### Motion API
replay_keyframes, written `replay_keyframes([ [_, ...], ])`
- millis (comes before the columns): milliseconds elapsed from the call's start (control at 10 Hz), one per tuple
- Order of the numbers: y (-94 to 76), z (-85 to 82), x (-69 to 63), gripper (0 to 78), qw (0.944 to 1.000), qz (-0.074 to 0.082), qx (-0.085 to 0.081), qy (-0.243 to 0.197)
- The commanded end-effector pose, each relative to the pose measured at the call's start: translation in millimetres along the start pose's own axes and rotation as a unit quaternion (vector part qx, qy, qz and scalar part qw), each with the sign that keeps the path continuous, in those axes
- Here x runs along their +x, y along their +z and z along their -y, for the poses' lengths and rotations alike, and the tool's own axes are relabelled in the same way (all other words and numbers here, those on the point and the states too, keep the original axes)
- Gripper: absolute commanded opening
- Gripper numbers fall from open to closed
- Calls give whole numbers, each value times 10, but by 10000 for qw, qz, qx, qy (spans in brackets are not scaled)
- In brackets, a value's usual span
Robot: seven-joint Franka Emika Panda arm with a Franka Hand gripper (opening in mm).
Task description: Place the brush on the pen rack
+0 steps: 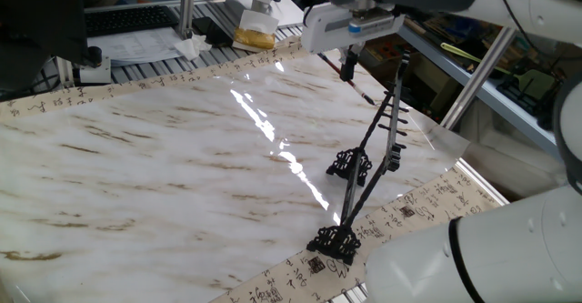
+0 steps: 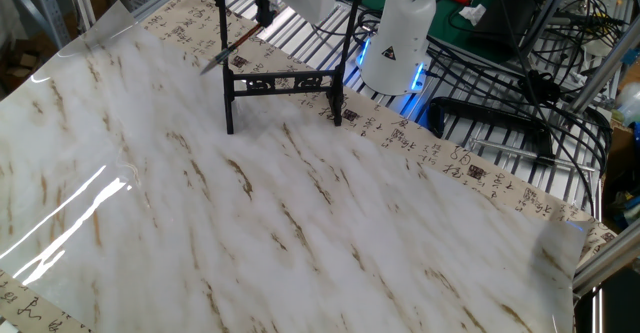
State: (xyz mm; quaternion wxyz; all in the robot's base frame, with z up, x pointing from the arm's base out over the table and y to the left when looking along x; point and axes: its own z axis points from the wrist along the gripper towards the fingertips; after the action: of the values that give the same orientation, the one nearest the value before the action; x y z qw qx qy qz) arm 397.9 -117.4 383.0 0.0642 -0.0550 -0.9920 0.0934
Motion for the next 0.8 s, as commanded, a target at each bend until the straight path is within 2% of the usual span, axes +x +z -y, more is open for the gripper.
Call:
replay_keyframes([
  [100, 6, -34, -2, 11, 9999, 75, 85, -64],
  [300, 6, -49, 0, 11, 9996, 110, 173, -172],
  [800, 48, -81, 63, 11, 9996, 101, 189, -186],
])
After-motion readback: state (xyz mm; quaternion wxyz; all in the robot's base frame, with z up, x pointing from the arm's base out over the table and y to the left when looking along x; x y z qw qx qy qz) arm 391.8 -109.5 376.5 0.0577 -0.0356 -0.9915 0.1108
